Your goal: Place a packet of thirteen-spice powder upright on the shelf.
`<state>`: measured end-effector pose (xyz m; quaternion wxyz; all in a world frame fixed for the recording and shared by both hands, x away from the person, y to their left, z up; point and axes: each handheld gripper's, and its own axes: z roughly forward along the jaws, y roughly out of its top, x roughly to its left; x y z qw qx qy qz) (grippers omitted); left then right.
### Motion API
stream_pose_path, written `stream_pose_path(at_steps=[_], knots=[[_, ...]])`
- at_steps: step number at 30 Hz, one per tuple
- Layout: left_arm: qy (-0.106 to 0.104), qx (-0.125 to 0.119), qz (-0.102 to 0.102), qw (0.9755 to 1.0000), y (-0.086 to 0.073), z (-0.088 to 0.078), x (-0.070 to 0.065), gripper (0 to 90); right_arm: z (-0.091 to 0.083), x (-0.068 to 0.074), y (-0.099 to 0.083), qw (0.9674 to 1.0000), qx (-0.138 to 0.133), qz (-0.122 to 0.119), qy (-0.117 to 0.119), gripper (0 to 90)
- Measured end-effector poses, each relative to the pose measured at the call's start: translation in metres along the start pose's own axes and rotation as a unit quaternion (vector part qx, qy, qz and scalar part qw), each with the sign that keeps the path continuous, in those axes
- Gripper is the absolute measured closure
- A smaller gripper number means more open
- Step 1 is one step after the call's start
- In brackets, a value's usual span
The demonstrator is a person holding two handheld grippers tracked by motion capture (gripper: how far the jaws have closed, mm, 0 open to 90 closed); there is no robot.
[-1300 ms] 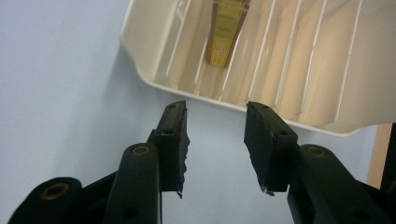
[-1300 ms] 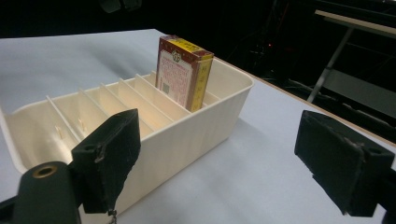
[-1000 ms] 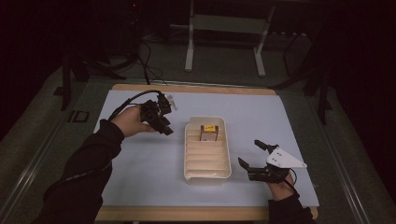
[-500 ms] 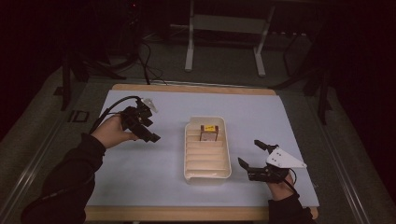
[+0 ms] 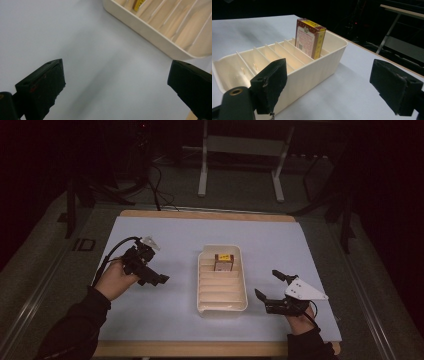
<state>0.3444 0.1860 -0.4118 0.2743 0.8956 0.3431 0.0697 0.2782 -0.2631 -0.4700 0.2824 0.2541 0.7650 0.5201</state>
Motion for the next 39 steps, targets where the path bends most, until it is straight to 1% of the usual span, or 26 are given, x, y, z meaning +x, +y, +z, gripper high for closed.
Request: stream_pose_path(at_steps=[3, 5, 7, 8, 9, 11, 13, 14, 15, 17, 19, 20, 21, 22, 23, 24, 25, 26, 27, 29, 30, 32, 34, 35, 36, 39], knots=[[0.014, -0.021, -0.016, 0.9996, -0.010, 0.001, -0.004, 1.6, 0.000, 0.000, 0.000, 1.0000, 0.000, -0.001, 0.000, 14.4], [0.012, -0.031, -0.030, 0.9990, -0.017, 0.002, -0.006, 1.6, 0.000, 0.000, 0.000, 1.0000, 0.000, -0.001, 0.000, 14.3], [0.012, -0.039, -0.033, 0.9986, -0.025, 0.003, -0.009, 1.6, 0.000, 0.000, 0.000, 1.0000, 0.001, 0.000, 0.000, 14.3], [0.019, -0.044, -0.032, 0.9983, -0.029, 0.004, -0.010, 1.5, 0.000, 0.000, 0.000, 1.0000, 0.001, 0.000, -0.001, 14.3], [0.027, -0.055, -0.032, 0.9976, -0.033, 0.003, -0.011, 1.6, 0.000, 0.000, 0.000, 1.0000, 0.000, 0.000, -0.001, 14.3], [0.030, -0.075, -0.037, 0.9960, -0.041, 0.004, -0.012, 1.6, 0.000, 0.000, 0.000, 1.0000, 0.000, -0.002, -0.001, 14.3], [0.026, -0.090, -0.048, 0.9944, -0.049, 0.005, -0.013, 1.6, 0.001, 0.000, 0.000, 1.0000, 0.002, -0.002, -0.001, 14.3], [0.026, -0.093, -0.049, 0.9941, -0.053, 0.006, -0.014, 1.6, 0.001, 0.001, 0.000, 1.0000, 0.002, -0.002, -0.001, 14.3], [0.033, -0.094, -0.049, 0.9938, -0.056, 0.006, -0.017, 1.6, 0.001, 0.001, 0.000, 1.0000, 0.001, -0.004, -0.002, 14.3], [0.035, -0.102, -0.048, 0.9930, -0.063, 0.006, -0.022, 1.6, 0.000, 0.001, 0.000, 1.0000, 0.001, -0.004, -0.003, 14.3], [0.039, -0.116, -0.052, 0.9911, -0.070, 0.008, -0.027, 1.6, 0.000, 0.001, 0.000, 1.0000, 0.002, -0.002, -0.004, 14.3], [0.041, -0.122, -0.048, 0.9905, -0.074, 0.008, -0.029, 1.6, 0.001, 0.000, 0.000, 1.0000, 0.002, -0.002, -0.003, 14.4], [0.039, -0.134, -0.045, 0.9892, -0.077, 0.010, -0.032, 1.6, 0.001, 0.000, 0.000, 1.0000, 0.003, -0.002, -0.003, 14.3], [0.036, -0.139, -0.042, 0.9887, -0.081, 0.011, -0.033, 1.6, 0.001, 0.000, 0.000, 1.0000, 0.003, -0.002, -0.003, 14.3], [0.036, -0.139, -0.042, 0.9887, -0.081, 0.011, -0.033, 1.6, 0.001, 0.000, 0.000, 1.0000, 0.003, -0.003, -0.003, 14.3], [0.036, -0.138, -0.046, 0.9887, -0.087, 0.017, -0.037, 1.6, 0.001, 0.001, 0.000, 1.0000, 0.003, -0.005, -0.004, 14.3], [0.038, -0.133, -0.046, 0.9893, -0.090, 0.019, -0.038, 1.6, 0.001, 0.001, 0.000, 1.0000, 0.003, -0.006, -0.004, 14.3], [0.043, -0.130, -0.047, 0.9894, -0.092, 0.021, -0.041, 1.6, 0.001, 0.001, 0.000, 1.0000, 0.002, -0.007, -0.004, 14.3], [0.043, -0.130, -0.047, 0.9894, -0.092, 0.021, -0.041, 1.6, 0.001, 0.001, 0.000, 1.0000, 0.002, -0.007, -0.004, 14.3], [0.052, -0.136, -0.044, 0.9884, -0.100, 0.022, -0.048, 1.6, 0.001, 0.000, 0.000, 1.0000, -0.001, -0.006, -0.005, 14.3], [0.052, -0.136, -0.044, 0.9884, -0.100, 0.022, -0.048, 1.6, 0.001, 0.000, 0.000, 1.0000, -0.001, -0.006, -0.005, 14.3], [0.048, -0.150, -0.045, 0.9865, -0.107, 0.021, -0.052, 1.6, 0.001, 0.000, 0.000, 1.0000, 0.000, -0.004, -0.005, 14.3], [0.046, -0.156, -0.049, 0.9854, -0.112, 0.020, -0.055, 1.6, 0.001, 0.000, 0.000, 1.0000, -0.001, -0.006, -0.005, 14.3], [0.051, -0.155, -0.047, 0.9855, -0.115, 0.019, -0.056, 1.6, 0.000, 0.000, 0.000, 1.0000, -0.001, -0.005, -0.005, 14.3], [0.050, -0.152, -0.050, 0.9858, -0.118, 0.018, -0.058, 1.6, 0.000, -0.001, 0.000, 1.0000, -0.002, -0.005, -0.005, 14.3], [0.045, -0.156, -0.062, 0.9847, -0.127, 0.014, -0.060, 1.6, 0.000, -0.001, 0.000, 1.0000, -0.003, -0.004, -0.005, 14.3]])
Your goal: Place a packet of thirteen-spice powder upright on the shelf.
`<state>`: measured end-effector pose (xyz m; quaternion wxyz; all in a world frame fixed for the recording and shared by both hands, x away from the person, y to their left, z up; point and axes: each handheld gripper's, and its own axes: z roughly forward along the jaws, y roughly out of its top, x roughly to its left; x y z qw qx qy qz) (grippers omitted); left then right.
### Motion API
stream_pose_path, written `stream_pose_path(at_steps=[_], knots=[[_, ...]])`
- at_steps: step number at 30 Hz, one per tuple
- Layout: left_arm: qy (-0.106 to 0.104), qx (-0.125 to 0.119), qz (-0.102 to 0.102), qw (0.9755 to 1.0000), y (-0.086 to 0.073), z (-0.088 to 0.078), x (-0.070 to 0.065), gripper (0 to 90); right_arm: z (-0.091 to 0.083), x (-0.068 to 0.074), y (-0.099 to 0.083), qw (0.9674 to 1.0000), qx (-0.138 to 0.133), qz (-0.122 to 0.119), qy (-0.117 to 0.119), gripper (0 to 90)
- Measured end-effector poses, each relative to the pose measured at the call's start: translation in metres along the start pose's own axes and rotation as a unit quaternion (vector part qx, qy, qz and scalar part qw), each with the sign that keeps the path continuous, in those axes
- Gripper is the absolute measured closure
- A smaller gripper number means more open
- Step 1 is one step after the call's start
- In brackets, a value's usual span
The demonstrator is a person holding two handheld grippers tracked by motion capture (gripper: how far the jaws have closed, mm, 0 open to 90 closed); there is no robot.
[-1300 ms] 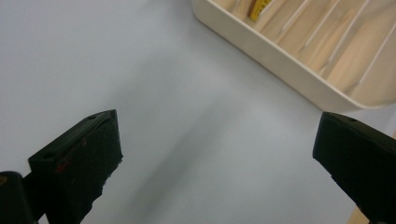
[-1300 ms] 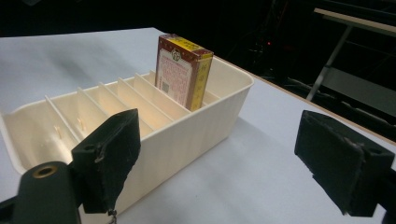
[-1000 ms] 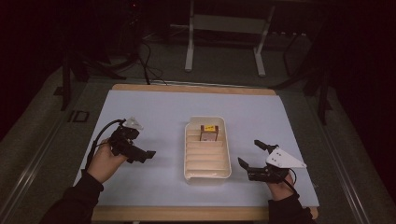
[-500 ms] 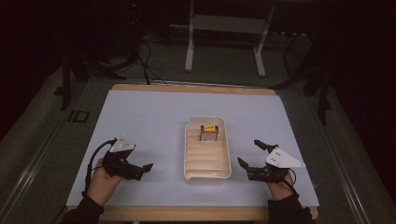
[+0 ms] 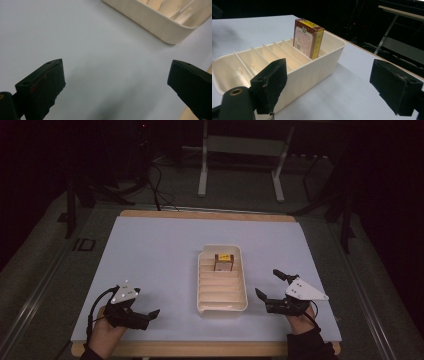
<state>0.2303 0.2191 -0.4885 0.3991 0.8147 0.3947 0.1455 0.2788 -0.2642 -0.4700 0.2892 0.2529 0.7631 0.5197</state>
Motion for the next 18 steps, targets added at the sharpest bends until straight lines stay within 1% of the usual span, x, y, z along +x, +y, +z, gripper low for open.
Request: stream_pose_path(at_steps=[4, 6, 10, 12, 14, 18], knots=[[-0.001, -0.010, -0.002, 0.9999, -0.0022, -0.0048, -0.0010, 1.6, 0.0013, -0.0006, -0.0006, 1.0000, 0.004, 0.001, 0.001, 14.3], [0.008, -0.007, 0.000, 0.9999, -0.0020, -0.0034, -0.0013, 1.6, 0.0018, -0.0005, -0.0006, 1.0000, 0.003, 0.001, 0.002, 14.3], [0.007, -0.002, -0.001, 1.0000, -0.0022, 0.0002, -0.0003, 1.6, 0.0027, -0.0013, -0.0012, 1.0000, 0.003, 0.003, 0.005, 14.3], [0.009, -0.004, -0.005, 0.9999, -0.0023, 0.0017, 0.0005, 1.6, 0.0030, -0.0015, -0.0015, 1.0000, 0.004, 0.004, 0.005, 14.3], [0.008, -0.005, -0.004, 1.0000, -0.0021, 0.0022, 0.0010, 1.6, 0.0031, -0.0014, -0.0017, 1.0000, 0.005, 0.003, 0.005, 14.3], [0.012, -0.008, -0.001, 0.9999, -0.0013, 0.0025, 0.0007, 1.6, 0.0029, -0.0012, -0.0015, 1.0000, 0.004, 0.004, 0.005, 14.4]])
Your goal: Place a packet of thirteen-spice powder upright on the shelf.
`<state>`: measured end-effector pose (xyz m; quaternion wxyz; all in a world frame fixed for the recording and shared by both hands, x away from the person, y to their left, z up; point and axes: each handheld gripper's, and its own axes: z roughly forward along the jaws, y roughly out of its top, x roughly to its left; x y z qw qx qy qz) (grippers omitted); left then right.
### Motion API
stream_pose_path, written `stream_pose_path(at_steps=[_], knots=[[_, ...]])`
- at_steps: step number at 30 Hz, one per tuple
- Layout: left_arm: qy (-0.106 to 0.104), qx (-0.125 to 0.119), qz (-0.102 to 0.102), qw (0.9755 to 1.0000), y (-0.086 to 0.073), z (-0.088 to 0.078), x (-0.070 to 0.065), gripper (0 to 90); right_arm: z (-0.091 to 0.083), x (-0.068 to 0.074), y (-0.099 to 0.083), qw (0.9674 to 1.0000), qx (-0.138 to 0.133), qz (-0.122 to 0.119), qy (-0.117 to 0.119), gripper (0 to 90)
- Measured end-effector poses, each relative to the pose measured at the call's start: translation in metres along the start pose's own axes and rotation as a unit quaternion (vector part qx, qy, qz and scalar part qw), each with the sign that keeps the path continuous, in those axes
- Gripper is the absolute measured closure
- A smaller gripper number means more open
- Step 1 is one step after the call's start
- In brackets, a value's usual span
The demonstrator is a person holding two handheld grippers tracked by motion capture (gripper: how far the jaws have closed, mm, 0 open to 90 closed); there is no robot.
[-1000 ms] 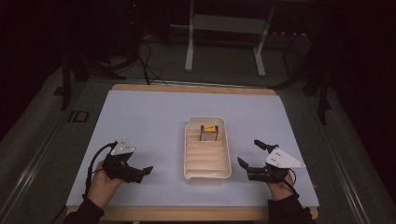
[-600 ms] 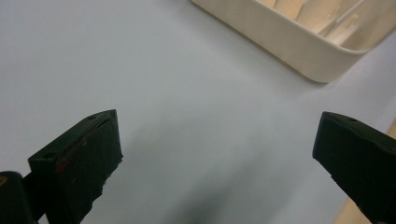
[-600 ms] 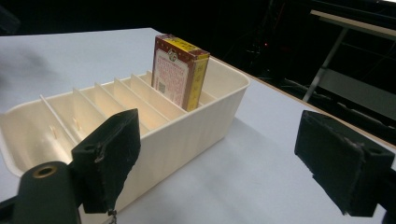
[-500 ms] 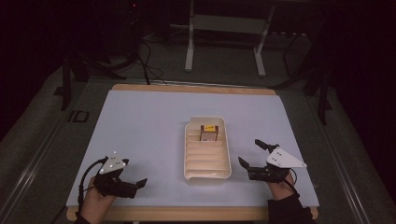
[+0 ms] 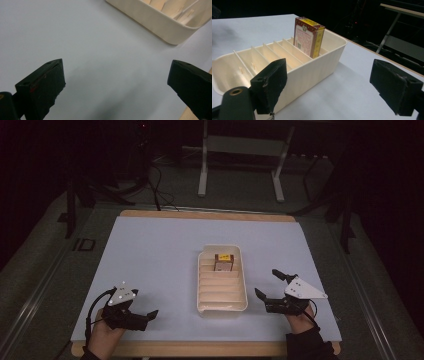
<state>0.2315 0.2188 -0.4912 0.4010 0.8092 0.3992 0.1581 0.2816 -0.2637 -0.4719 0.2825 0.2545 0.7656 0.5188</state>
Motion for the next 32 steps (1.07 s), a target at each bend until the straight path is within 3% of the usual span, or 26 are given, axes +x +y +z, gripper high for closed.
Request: stream_pose_path(at_steps=[9, 32], knots=[[-0.011, 0.005, 0.002, 0.9999, -0.0004, 0.0023, -0.0005, 1.6, -0.0002, 0.0002, 0.0002, 1.0000, -0.001, -0.001, 0.000, 14.3], [-0.009, 0.006, 0.003, 0.9999, 0.0004, 0.0024, -0.0008, 1.6, -0.0009, 0.0008, 0.0012, 1.0000, -0.002, -0.004, -0.001, 14.3]])
